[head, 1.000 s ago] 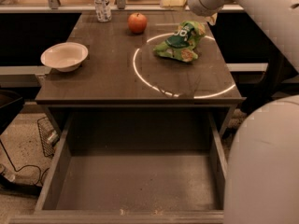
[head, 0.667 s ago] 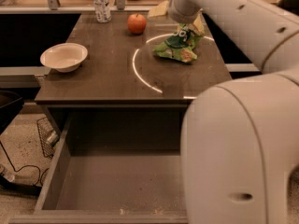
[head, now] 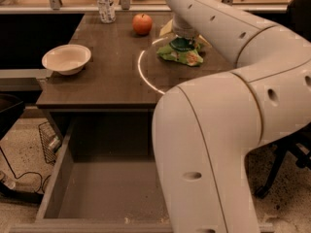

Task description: Place green rice chip bag into top drawer

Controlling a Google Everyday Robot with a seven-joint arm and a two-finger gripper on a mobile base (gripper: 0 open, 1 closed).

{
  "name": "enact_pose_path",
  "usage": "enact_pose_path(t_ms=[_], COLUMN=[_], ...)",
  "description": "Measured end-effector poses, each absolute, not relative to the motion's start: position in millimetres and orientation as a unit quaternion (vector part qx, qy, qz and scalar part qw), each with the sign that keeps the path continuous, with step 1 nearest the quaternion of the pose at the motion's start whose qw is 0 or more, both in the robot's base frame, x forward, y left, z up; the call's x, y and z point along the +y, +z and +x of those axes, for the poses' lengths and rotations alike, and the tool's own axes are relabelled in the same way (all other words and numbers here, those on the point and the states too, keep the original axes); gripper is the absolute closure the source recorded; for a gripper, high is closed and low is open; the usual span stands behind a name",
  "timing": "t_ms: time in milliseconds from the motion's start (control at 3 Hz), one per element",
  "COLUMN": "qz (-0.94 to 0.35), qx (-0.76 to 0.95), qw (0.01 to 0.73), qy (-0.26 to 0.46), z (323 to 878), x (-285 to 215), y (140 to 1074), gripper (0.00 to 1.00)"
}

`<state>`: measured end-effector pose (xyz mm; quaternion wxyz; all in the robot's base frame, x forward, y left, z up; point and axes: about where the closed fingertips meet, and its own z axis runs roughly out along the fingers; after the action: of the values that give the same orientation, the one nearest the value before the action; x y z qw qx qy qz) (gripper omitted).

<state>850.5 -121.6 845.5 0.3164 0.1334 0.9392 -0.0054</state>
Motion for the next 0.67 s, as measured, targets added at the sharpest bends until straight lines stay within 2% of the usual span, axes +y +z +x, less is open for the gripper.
enact_pose_path(t_ms=[667], qz=[0.133], qx=[0.940], qw=[0.313], qy=[-0.008], z=[850.5], x=[-122.9], y=[840.6], gripper=[0.41])
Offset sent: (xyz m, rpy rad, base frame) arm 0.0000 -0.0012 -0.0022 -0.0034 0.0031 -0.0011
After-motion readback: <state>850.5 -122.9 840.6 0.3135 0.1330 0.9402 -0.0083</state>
